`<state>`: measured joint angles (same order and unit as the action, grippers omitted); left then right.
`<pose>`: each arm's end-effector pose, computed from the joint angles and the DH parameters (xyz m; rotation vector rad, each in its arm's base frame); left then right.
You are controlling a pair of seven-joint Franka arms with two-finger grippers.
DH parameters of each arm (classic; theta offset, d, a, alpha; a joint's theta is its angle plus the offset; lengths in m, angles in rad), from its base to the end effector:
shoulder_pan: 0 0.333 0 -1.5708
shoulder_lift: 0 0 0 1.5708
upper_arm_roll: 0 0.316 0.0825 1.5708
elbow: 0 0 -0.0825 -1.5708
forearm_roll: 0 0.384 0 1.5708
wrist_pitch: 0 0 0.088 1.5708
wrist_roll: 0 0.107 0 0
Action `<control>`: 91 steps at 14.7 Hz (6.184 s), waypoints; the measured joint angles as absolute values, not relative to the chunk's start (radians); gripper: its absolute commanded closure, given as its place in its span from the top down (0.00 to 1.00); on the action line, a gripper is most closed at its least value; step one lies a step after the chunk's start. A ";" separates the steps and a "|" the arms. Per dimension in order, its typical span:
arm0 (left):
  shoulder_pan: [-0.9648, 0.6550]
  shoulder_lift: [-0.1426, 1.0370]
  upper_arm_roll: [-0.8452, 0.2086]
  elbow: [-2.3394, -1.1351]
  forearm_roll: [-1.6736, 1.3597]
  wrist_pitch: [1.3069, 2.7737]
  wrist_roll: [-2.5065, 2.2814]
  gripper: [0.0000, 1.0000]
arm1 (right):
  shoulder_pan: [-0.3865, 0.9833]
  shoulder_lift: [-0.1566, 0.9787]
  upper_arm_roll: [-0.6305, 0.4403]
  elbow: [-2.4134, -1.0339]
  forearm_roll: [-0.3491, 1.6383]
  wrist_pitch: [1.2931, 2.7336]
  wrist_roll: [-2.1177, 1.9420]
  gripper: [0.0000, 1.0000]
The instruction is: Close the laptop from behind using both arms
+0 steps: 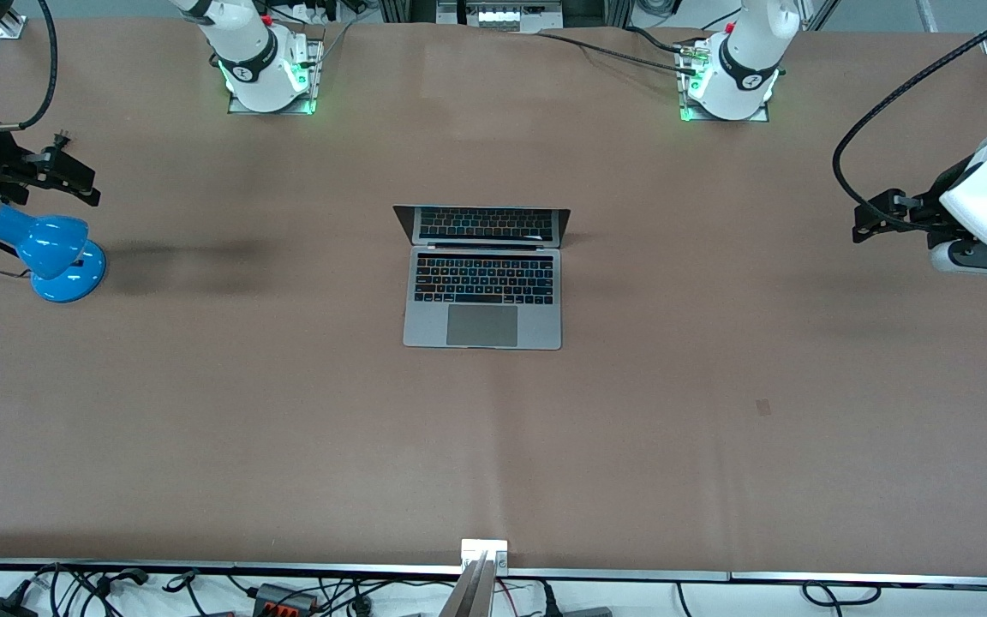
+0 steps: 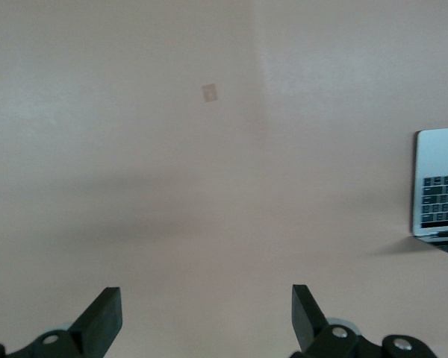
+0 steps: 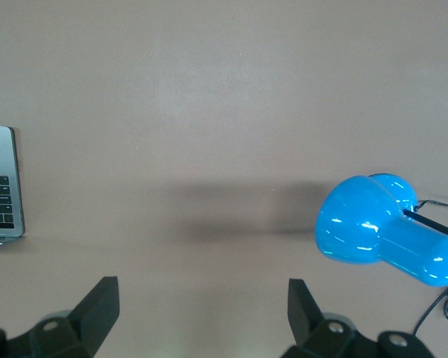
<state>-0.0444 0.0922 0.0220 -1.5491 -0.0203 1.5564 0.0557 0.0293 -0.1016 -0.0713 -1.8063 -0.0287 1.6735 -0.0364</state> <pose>0.5785 -0.0157 0.5813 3.1168 -0.1209 -0.1320 0.5256 -0.0265 0.5764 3.1212 -0.0027 -0.0503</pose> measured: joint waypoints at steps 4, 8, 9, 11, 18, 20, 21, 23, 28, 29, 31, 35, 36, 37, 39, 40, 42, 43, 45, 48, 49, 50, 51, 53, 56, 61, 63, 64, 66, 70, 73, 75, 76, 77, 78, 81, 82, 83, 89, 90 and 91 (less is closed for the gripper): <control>-0.039 0.092 0.022 -1.547 -0.035 1.558 0.056 1.00 | 0.029 -0.102 -0.071 -1.808 -0.029 1.673 -0.036 1.00; -0.037 0.092 0.022 -1.546 -0.035 1.558 0.056 1.00 | 0.029 -0.102 -0.071 -1.811 -0.029 1.674 -0.036 0.97; -0.037 0.092 0.022 -1.546 -0.035 1.559 0.056 1.00 | 0.029 -0.102 -0.071 -1.812 -0.029 1.674 -0.036 0.87; -0.037 0.092 0.022 -1.546 -0.036 1.559 0.056 1.00 | 0.029 -0.102 -0.071 -1.813 -0.029 1.674 -0.036 0.65; -0.047 0.127 0.014 -1.546 -0.036 1.532 0.056 1.00 | 0.030 -0.099 -0.071 -1.817 -0.028 1.674 -0.036 0.13; -0.046 0.142 0.014 -1.546 -0.036 1.527 0.056 1.00 | 0.040 -0.097 -0.070 -1.820 -0.027 1.674 -0.036 0.02; -0.046 0.150 0.014 -1.546 -0.036 1.525 0.057 0.99 | 0.052 -0.095 -0.069 -1.821 -0.027 1.674 -0.036 0.00; -0.047 0.163 0.014 -1.546 -0.036 1.524 0.059 0.53 | 0.085 -0.088 -0.067 -1.825 -0.027 1.671 -0.036 0.00; -0.053 0.166 -0.004 -1.544 -0.037 1.472 0.062 0.05 | 0.163 -0.060 -0.065 -1.827 -0.020 1.651 -0.035 0.00; -0.055 0.166 -0.012 -1.544 -0.037 1.453 0.062 0.04 | 0.175 -0.055 -0.065 -1.828 -0.012 1.648 -0.035 0.00; -0.056 0.166 -0.021 -1.544 -0.048 1.421 0.063 0.04 | 0.203 -0.043 -0.065 -1.830 0.009 1.641 -0.035 0.00; -0.056 0.171 -0.051 -1.580 -0.161 1.352 0.063 0.01 | 0.274 -0.018 -0.063 -1.834 0.050 1.631 -0.030 0.00; -0.056 0.174 -0.074 -1.601 -0.177 1.352 0.063 0.01 | 0.289 -0.013 -0.062 -1.837 0.064 1.629 -0.015 0.00; -0.057 0.179 -0.102 -1.620 -0.188 1.354 0.062 0.01 | 0.309 -0.006 -0.062 -1.840 0.077 1.629 0.008 0.00; -0.061 0.183 -0.146 -1.656 -0.257 1.361 0.049 0.01 | 0.369 0.013 -0.061 -1.844 0.093 1.629 0.070 0.00; -0.062 0.183 -0.155 -1.676 -0.311 1.373 0.045 0.01 | 0.404 0.024 -0.060 -1.845 0.103 1.629 0.106 0.00; -0.062 0.184 -0.163 -1.717 -0.378 1.414 0.045 0.01 | 0.468 0.044 -0.059 -1.846 0.125 1.626 0.171 0.00; -0.061 0.184 -0.173 -1.737 -0.393 1.433 0.045 0.01 | 0.501 0.054 -0.058 -1.847 0.132 1.621 0.207 0.00; -0.061 0.183 -0.212 -1.770 -0.399 1.466 0.042 0.01 | 0.570 0.076 -0.057 -1.848 0.137 1.620 0.283 0.00; -0.063 0.175 -0.293 -1.810 -0.400 1.514 -0.018 0.01 | 0.635 0.126 -0.056 -1.848 0.206 1.621 0.336 0.00; -0.063 0.170 -0.321 -1.823 -0.400 1.535 -0.049 0.01 | 0.644 0.143 -0.057 -1.848 0.223 1.623 0.336 0.00; -0.064 0.163 -0.348 -1.838 -0.400 1.562 -0.077 0.01 | 0.651 0.159 -0.057 -1.848 0.232 1.629 0.336 0.00; -0.064 0.156 -0.377 -1.860 -0.400 1.603 -0.105 0.01 | 0.657 0.170 -0.057 -1.848 0.234 1.637 0.336 0.00; -0.065 0.149 -0.433 -1.914 -0.400 1.704 -0.151 0.01 | 0.667 0.190 -0.057 -1.847 0.236 1.658 0.336 0.00; -0.066 0.148 -0.507 -1.997 -0.422 1.842 -0.191 0.01 | 0.709 0.221 -0.057 -1.847 0.244 1.704 0.343 0.00; -0.065 0.148 -0.558 -2.063 -0.469 1.941 -0.195 0.01 | 0.721 0.263 -0.061 -1.842 0.244 1.733 0.348 0.00; -0.065 0.150 -0.564 -2.091 -0.470 2.023 -0.195 0.01 | 0.721 0.278 -0.063 -1.831 0.244 1.740 0.348 0.00; -0.066 0.154 -0.574 -2.105 -0.470 2.061 -0.195 0.01 | 0.721 0.286 -0.064 -1.820 0.244 1.741 0.348 0.00; -0.071 0.166 -0.594 -2.133 -0.472 2.139 -0.195 0.01 | 0.721 0.300 -0.066 -1.799 0.244 1.741 0.348 0.00; -0.073 0.185 -0.601 -2.148 -0.472 2.200 -0.195 0.01 | 0.719 0.318 -0.070 -1.775 0.244 1.741 0.348 0.00; -0.076 0.199 -0.602 -2.148 -0.472 2.278 -0.195 0.01 | 0.716 0.341 -0.080 -1.751 0.244 1.741 0.347 0.00; -0.081 0.216 -0.602 -2.148 -0.472 2.309 -0.195 0.01 | 0.708 0.360 -0.081 -1.729 0.244 1.741 0.346 0.00; -0.084 0.225 -0.602 -2.148 -0.472 2.323 -0.195 0.01 | 0.707 0.366 -0.081 -1.723 0.244 1.741 0.346 0.00; -0.085 0.232 -0.603 -2.149 -0.472 2.341 -0.195 0.01 | 0.706 0.372 -0.081 -1.716 0.244 1.741 0.346 0.00; -0.086 0.241 -0.603 -2.149 -0.472 2.361 -0.195 0.01 | 0.706 0.379 -0.081 -1.708 0.244 1.741 0.346 0.00; -0.086 0.270 -0.603 -2.148 -0.472 2.422 -0.194 0.01 | 0.702 0.412 -0.082 -1.672 0.244 1.750 0.346 0.00; -0.086 0.279 -0.603 -2.148 -0.472 2.454 -0.194 0.01 | 0.697 0.428 -0.082 -1.659 0.244 1.759 0.346 0.00; -0.086 0.287 -0.603 -2.148 -0.472 2.482 -0.193 0.01 | 0.689 0.446 -0.083 -1.647 0.243 1.769 0.343 0.00; -0.082 0.322 -0.602 -2.143 -0.472 2.559 -0.146 0.01 | 0.665 0.495 -0.083 -1.613 0.244 1.794 0.334 0.00; -0.080 0.329 -0.601 -2.137 -0.472 2.562 -0.131 0.01 | 0.663 0.498 -0.083 -1.606 0.244 1.795 0.334 0.00; -0.077 0.337 -0.599 -2.126 -0.472 2.564 -0.117 0.01 | 0.660 0.501 -0.083 -1.596 0.244 1.795 0.334 0.00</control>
<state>-0.0769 0.3374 -0.5988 -2.1259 -0.4718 2.5637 -0.1170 0.6600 0.5013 -0.0832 -1.5960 0.2435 1.7947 0.3336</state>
